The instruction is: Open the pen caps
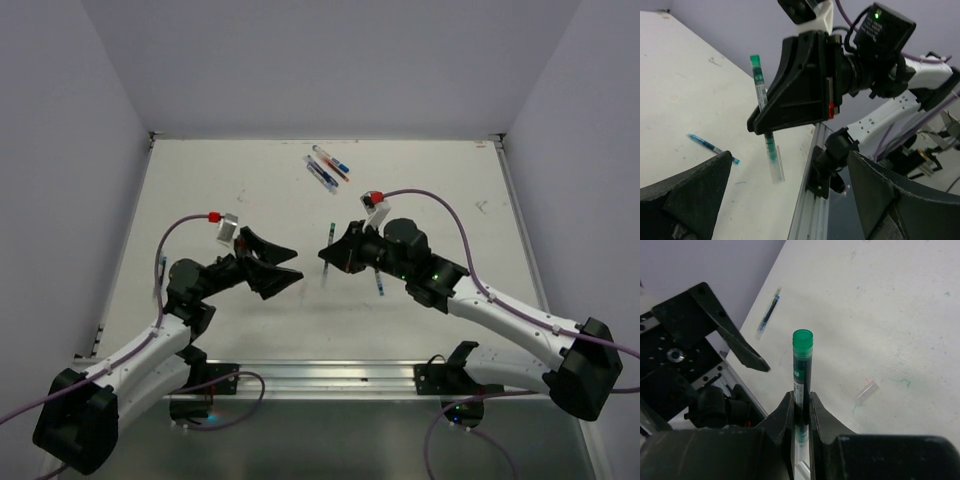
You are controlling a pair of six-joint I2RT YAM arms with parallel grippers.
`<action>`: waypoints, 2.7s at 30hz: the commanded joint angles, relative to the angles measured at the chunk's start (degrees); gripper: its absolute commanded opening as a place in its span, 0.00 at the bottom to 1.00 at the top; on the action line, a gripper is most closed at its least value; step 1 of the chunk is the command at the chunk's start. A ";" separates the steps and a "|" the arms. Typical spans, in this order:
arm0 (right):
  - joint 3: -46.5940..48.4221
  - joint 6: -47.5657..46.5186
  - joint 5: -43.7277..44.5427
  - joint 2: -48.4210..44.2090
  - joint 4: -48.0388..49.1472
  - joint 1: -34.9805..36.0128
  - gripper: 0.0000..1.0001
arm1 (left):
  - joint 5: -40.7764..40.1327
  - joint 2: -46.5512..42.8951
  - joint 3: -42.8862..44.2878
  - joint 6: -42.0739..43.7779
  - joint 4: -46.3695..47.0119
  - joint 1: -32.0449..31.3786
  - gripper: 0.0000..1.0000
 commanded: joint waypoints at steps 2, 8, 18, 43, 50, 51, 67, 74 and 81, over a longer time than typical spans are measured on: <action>5.18 -1.19 -7.08 -1.85 0.09 0.09 0.00 | 9.40 2.76 -1.66 -3.46 15.27 -1.39 0.95; 6.25 1.10 -11.75 -2.55 2.73 0.09 0.00 | 9.15 5.05 0.53 0.23 8.86 -2.80 0.75; 5.63 1.36 -13.24 -2.47 5.19 0.17 0.00 | 8.36 11.28 1.50 -2.14 13.77 -6.13 0.62; 8.53 -2.33 6.48 -2.73 -9.02 0.17 0.00 | -16.21 8.84 12.21 11.03 -31.30 -11.93 0.00; 7.04 -4.88 18.54 -2.47 -8.70 0.09 0.00 | -32.77 5.58 12.14 12.36 -39.67 -14.66 0.00; 6.77 -4.62 19.79 -2.38 -8.17 0.09 0.00 | -32.52 4.88 11.61 12.36 -38.70 -15.45 0.00; 20.46 -5.22 -0.68 11.23 -19.43 -17.49 0.00 | -22.11 3.29 7.47 19.81 -41.03 -15.63 0.00; 21.28 -12.60 4.76 16.16 -38.39 -18.02 0.00 | -42.42 6.00 9.76 18.25 -52.22 -15.54 0.00; 17.94 -16.65 5.30 19.59 -44.46 -19.95 0.00 | -44.90 13.04 7.92 17.63 -45.65 -15.54 0.00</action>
